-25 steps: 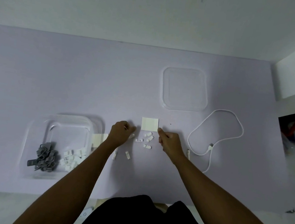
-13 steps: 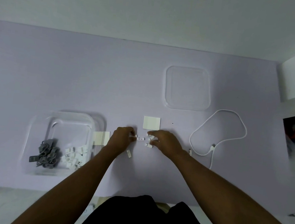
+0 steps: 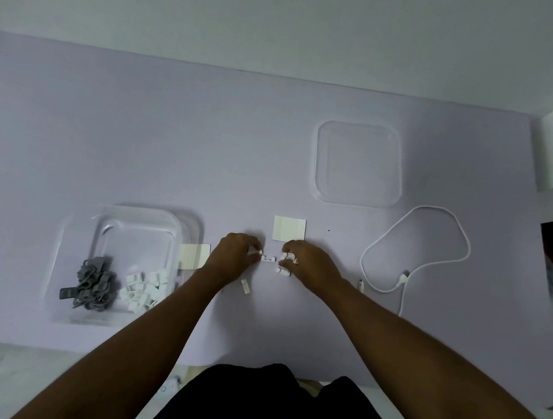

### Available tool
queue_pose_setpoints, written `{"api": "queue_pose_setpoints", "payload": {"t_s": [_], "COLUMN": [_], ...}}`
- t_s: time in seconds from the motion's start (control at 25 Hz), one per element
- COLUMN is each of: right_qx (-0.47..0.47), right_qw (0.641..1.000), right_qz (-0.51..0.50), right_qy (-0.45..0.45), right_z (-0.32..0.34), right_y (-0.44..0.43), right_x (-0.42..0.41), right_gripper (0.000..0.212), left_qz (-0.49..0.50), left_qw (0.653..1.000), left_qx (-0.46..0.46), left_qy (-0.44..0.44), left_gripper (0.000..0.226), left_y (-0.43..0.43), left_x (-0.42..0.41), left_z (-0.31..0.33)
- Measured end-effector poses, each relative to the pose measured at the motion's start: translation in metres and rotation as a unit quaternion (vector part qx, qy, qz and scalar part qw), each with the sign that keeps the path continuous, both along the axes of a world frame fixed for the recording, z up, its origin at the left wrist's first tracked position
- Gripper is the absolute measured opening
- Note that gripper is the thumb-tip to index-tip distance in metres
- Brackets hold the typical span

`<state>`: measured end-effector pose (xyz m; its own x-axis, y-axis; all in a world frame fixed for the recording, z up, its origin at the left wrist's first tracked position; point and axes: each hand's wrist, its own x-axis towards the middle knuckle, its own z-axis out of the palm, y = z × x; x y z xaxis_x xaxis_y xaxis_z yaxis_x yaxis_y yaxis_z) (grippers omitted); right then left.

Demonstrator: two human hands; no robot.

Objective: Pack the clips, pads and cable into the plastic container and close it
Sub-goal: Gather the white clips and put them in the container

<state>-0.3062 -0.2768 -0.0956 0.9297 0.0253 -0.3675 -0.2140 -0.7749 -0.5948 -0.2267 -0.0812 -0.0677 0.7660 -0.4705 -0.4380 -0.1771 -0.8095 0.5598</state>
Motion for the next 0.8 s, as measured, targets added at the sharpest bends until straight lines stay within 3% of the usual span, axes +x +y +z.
{"api": "queue_pose_setpoints", "payload": {"t_s": [0.16,0.28,0.36,0.44,0.56,0.64,0.8], "right_qx": [0.053,0.089,0.096,0.123,0.203,0.31,0.585], "right_qw": [0.997,0.992,0.988,0.975,0.935,0.871,0.634], "right_qz": [-0.055,-0.088,-0.116,-0.181,-0.29,-0.375,-0.474], "right_qy": [0.006,-0.013,-0.025,-0.027,0.009,0.064,0.175], "right_z": [-0.005,-0.01,-0.013,-0.01,0.003,0.012,0.026], "right_y": [-0.001,-0.003,-0.003,-0.003,-0.001,-0.001,-0.01], "right_x": [-0.012,-0.019,-0.02,-0.019,-0.013,-0.013,-0.017], "right_gripper": [0.021,0.013,0.013,0.015,0.024,0.029,0.028], "left_qz": [0.017,0.073,0.106,0.105,0.096,0.188,0.257], "left_qw": [0.999,0.994,0.99,0.989,0.988,0.96,0.903], "left_qx": [-0.015,-0.049,-0.059,-0.062,-0.064,-0.092,-0.137], "left_qy": [0.034,0.061,0.075,0.083,0.104,0.188,0.316], "left_gripper": [0.022,0.01,0.019,0.032,0.031,0.031,0.025], "left_y": [-0.002,-0.004,-0.006,-0.008,-0.007,-0.007,-0.009], "left_x": [-0.003,-0.005,-0.006,-0.007,-0.002,0.002,0.006], "left_z": [-0.003,-0.001,0.003,0.009,0.007,0.006,0.014]}}
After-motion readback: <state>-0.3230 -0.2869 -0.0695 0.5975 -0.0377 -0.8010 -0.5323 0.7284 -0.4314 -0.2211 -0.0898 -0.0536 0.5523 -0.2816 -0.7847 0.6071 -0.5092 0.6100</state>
